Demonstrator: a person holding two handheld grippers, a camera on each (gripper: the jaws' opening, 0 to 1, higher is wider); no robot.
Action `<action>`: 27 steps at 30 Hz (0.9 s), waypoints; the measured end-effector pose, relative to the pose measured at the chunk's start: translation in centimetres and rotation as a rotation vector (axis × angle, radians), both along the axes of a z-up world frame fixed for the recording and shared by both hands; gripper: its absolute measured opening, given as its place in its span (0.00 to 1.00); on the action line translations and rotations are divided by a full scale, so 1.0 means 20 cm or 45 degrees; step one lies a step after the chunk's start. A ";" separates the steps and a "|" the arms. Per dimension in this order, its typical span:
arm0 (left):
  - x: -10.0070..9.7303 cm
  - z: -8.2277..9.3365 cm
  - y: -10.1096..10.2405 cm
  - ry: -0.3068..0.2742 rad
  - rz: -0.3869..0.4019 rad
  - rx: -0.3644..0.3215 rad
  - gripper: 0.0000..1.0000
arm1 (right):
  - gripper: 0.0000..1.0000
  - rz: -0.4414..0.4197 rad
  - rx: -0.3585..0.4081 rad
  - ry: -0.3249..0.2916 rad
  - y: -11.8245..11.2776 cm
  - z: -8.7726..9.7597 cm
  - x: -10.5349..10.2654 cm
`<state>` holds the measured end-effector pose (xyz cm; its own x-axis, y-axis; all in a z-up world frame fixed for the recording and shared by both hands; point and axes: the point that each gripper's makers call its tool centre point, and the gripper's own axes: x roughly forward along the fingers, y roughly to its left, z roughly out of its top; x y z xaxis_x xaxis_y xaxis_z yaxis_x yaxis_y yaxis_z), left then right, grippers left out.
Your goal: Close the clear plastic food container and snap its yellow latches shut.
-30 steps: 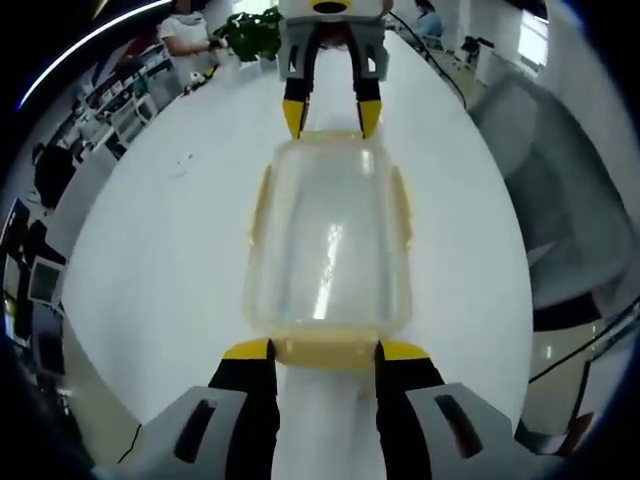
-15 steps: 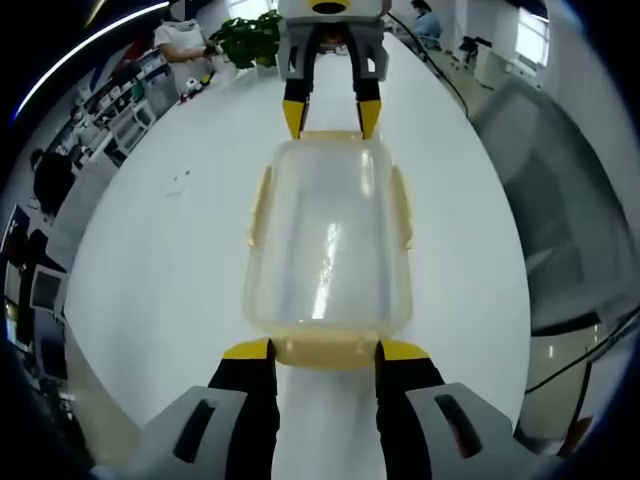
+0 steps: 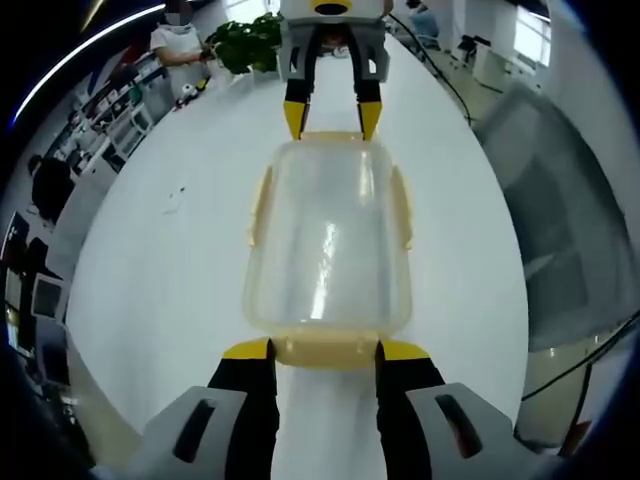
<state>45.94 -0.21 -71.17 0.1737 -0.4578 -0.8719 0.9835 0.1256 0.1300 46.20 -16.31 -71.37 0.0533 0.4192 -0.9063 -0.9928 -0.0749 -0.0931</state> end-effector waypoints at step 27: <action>0.01 0.00 -0.32 -0.002 -0.046 -0.025 0.35 | 0.35 -0.041 -0.006 -0.007 -0.32 0.03 -0.02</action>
